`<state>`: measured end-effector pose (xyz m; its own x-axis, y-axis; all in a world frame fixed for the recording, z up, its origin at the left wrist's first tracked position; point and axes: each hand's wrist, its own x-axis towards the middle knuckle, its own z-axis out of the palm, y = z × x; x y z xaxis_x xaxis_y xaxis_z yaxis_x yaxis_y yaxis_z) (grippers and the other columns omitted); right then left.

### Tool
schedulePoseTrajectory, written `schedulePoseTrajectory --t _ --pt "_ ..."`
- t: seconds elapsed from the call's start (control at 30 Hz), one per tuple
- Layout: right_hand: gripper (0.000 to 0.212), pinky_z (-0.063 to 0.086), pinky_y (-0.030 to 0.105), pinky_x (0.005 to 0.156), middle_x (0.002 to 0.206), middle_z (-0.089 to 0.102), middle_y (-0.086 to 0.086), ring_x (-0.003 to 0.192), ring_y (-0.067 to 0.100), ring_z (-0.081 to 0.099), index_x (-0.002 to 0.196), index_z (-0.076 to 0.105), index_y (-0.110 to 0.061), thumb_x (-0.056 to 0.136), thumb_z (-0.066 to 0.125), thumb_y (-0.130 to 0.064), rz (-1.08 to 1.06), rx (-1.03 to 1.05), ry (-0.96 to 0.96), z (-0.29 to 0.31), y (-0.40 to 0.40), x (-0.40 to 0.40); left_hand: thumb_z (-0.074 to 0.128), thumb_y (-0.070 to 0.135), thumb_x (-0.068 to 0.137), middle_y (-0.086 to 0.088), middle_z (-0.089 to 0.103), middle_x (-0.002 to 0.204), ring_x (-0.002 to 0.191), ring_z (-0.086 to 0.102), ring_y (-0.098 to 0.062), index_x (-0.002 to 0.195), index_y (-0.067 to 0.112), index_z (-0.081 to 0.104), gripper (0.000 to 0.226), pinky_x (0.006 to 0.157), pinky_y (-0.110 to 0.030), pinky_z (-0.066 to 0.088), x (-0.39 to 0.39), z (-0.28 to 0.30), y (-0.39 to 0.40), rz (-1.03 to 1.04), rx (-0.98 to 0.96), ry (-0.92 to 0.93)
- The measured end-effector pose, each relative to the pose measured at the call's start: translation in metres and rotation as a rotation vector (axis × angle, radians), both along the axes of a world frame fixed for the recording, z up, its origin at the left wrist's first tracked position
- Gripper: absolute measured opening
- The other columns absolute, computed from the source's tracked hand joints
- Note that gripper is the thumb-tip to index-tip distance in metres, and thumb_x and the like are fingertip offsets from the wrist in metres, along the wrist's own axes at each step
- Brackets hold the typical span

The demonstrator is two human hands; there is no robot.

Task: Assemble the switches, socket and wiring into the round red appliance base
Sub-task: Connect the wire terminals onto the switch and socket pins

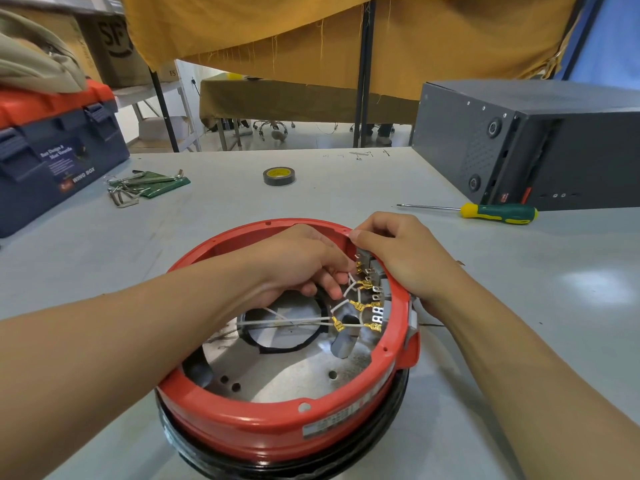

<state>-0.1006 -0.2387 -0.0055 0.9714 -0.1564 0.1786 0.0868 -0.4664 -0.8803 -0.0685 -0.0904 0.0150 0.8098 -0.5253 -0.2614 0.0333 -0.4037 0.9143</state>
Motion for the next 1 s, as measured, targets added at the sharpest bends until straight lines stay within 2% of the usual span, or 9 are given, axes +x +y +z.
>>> schedulePoseTrajectory --t 0.3,0.4,0.53,0.73,0.87,1.0 --pt "0.017 0.04 0.014 0.058 0.072 0.066 -0.011 0.067 0.002 0.057 0.077 0.071 -0.02 0.087 0.062 -0.03 -0.025 -0.072 -0.007 0.0019 -0.0025 -0.0025 0.06 0.004 0.086 0.0 0.061 0.053 0.042 0.058 -0.009 0.072 0.005 0.068 0.016 0.033 -0.014 0.031 0.0006 0.0001 0.0008 0.0 0.005 0.015" --pt "0.017 0.042 0.018 0.058 0.07 0.066 -0.01 0.067 0.003 0.059 0.073 0.071 -0.021 0.082 0.067 -0.035 -0.073 -0.108 -0.011 0.0048 -0.0066 -0.0042 0.061 0.005 0.085 0.0 0.061 0.053 0.042 0.058 -0.01 0.073 0.004 0.068 0.014 0.033 -0.014 0.032 0.0008 0.0002 0.0016 -0.005 0.004 0.024" --pt "0.028 0.043 0.022 0.056 0.066 0.064 -0.006 0.062 0.006 0.058 0.068 0.068 -0.016 0.074 0.074 -0.042 -0.146 -0.188 -0.026 0.0074 -0.0094 -0.0056 0.06 0.005 0.085 -0.002 0.062 0.054 0.043 0.058 -0.01 0.072 0.004 0.068 0.015 0.033 -0.014 0.032 0.0007 0.0004 0.0021 -0.009 0.003 0.032" --pt "0.025 0.038 0.015 0.049 0.059 0.064 -0.007 0.054 0.002 0.056 0.065 0.07 -0.016 0.076 0.073 -0.037 -0.149 -0.224 -0.058 0.0061 -0.0077 -0.0053 0.059 0.004 0.085 -0.004 0.064 0.058 0.044 0.058 -0.01 0.072 0.005 0.068 0.017 0.034 -0.015 0.033 0.0011 0.0009 0.0023 -0.016 0.003 0.026" --pt "0.023 0.042 0.02 0.053 0.064 0.066 -0.001 0.056 0.007 0.058 0.067 0.069 -0.015 0.077 0.073 -0.035 -0.112 -0.169 -0.042 0.0051 -0.0088 -0.0042 0.059 0.003 0.085 -0.004 0.064 0.06 0.045 0.058 -0.01 0.074 0.003 0.069 0.015 0.035 -0.014 0.034 0.0015 0.0004 0.0023 -0.017 0.002 0.004" --pt "0.015 0.042 0.023 0.054 0.069 0.065 0.001 0.059 0.011 0.059 0.077 0.07 -0.022 0.081 0.069 -0.037 -0.062 -0.157 -0.02 0.0054 -0.0093 -0.0041 0.058 0.001 0.085 -0.005 0.063 0.06 0.043 0.055 -0.009 0.074 0.002 0.068 0.016 0.035 -0.014 0.034 0.001 -0.0006 0.002 -0.017 -0.003 -0.023"
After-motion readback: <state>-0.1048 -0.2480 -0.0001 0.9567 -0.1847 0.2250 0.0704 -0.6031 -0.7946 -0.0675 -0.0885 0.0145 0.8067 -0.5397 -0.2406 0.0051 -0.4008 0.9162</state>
